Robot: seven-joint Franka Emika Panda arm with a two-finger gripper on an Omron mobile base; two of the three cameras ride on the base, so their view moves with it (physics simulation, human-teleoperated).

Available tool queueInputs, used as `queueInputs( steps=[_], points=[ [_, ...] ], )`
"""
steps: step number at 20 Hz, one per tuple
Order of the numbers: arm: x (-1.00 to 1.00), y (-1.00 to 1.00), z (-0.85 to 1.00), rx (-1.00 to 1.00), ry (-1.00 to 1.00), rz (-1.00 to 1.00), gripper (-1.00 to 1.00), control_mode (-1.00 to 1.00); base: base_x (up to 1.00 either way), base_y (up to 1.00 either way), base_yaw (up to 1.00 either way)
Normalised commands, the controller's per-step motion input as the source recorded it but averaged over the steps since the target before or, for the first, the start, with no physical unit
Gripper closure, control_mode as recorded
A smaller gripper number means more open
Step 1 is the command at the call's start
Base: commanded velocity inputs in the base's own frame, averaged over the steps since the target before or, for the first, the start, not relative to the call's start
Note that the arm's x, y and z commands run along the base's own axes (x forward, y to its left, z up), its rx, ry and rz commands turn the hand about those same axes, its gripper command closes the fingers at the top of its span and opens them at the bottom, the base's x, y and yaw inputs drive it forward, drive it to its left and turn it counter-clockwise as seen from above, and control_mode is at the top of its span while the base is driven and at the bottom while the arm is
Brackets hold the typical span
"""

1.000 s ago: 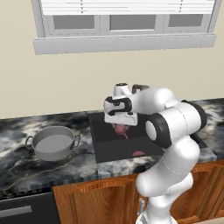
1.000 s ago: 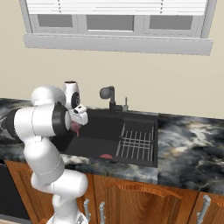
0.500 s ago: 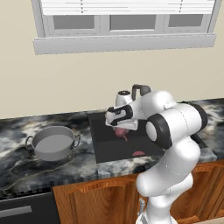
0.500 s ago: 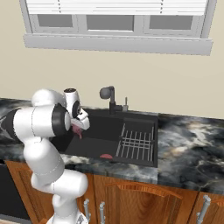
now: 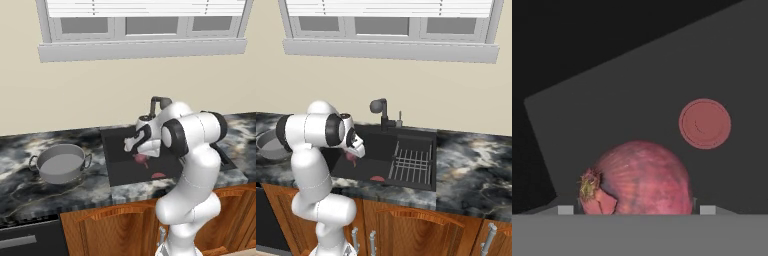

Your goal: Dump the onion from the pot into the sink. Then turn on the water and wash the onion. Then turn off the water and put the onion back in the pot.

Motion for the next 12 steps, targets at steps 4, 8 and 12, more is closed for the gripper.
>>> queueInputs(
  steps=[4, 8, 12],
  points=[
    [0.16, 0.0, -0.25, 0.02, -0.01, 0.01, 1.0, -1.0, 0.0, 0.0, 0.0],
    [0.16, 0.0, -0.29, 0.0, -0.02, 0.03, 1.0, -1.0, 0.0, 0.0, 0.0],
    [0.34, -0.12, -0.34, 0.0, -0.06, 0.03, 1.0, -1.0, 0.0, 0.0, 0.0]
  ],
)
